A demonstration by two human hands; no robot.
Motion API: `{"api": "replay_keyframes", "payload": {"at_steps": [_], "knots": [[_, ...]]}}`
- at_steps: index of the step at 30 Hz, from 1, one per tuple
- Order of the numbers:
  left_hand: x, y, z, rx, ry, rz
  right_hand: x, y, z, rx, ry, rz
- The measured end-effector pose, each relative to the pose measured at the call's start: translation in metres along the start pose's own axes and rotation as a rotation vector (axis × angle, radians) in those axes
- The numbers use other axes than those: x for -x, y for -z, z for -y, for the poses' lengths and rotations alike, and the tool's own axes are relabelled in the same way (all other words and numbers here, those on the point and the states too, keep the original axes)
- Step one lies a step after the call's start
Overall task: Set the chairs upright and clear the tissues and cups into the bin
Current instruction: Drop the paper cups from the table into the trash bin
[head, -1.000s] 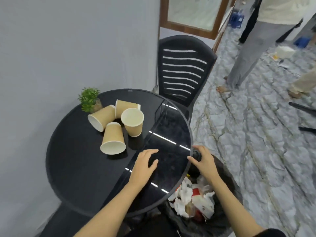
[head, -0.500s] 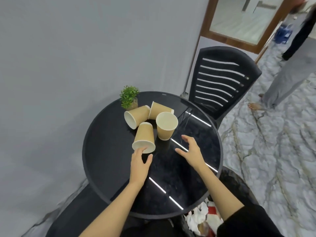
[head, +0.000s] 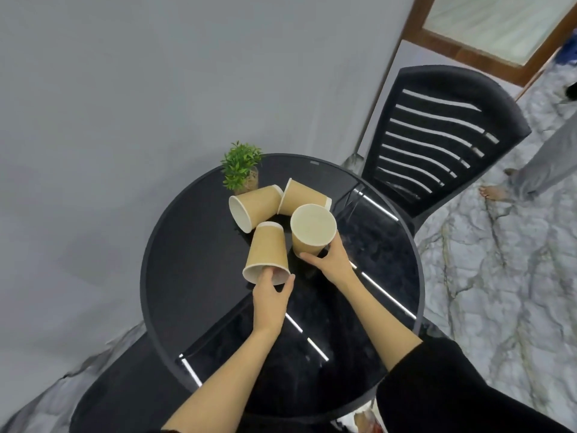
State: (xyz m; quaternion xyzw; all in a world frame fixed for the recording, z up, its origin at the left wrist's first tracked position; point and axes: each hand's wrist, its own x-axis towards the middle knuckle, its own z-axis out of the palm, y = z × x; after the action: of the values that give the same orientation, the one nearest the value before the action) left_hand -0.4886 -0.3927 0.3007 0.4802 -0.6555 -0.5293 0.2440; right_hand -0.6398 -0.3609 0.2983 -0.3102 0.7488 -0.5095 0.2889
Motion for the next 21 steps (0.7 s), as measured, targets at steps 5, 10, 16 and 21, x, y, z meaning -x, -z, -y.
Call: {"api": "replay_keyframes", "payload": {"at_steps": [5, 10, 16, 21], "knots": [[-0.003, 0.001, -0.011, 0.038, -0.006, -0.041, -0.005, -0.003, -0.001, -0.056, 0.001, -0.023], [-0.004, 0.011, -0.004, 0.018, -0.039, -0.028, 0.004, 0.001, -0.002, -0.071, 0.008, -0.088], [0.007, 0.016, -0.013, -0.016, -0.14, 0.025, 0.038, 0.019, -0.002, -0.091, 0.012, -0.221], [0.028, 0.011, -0.027, 0.012, -0.21, 0.135, 0.089, 0.041, -0.007, -0.11, 0.018, -0.385]]}}
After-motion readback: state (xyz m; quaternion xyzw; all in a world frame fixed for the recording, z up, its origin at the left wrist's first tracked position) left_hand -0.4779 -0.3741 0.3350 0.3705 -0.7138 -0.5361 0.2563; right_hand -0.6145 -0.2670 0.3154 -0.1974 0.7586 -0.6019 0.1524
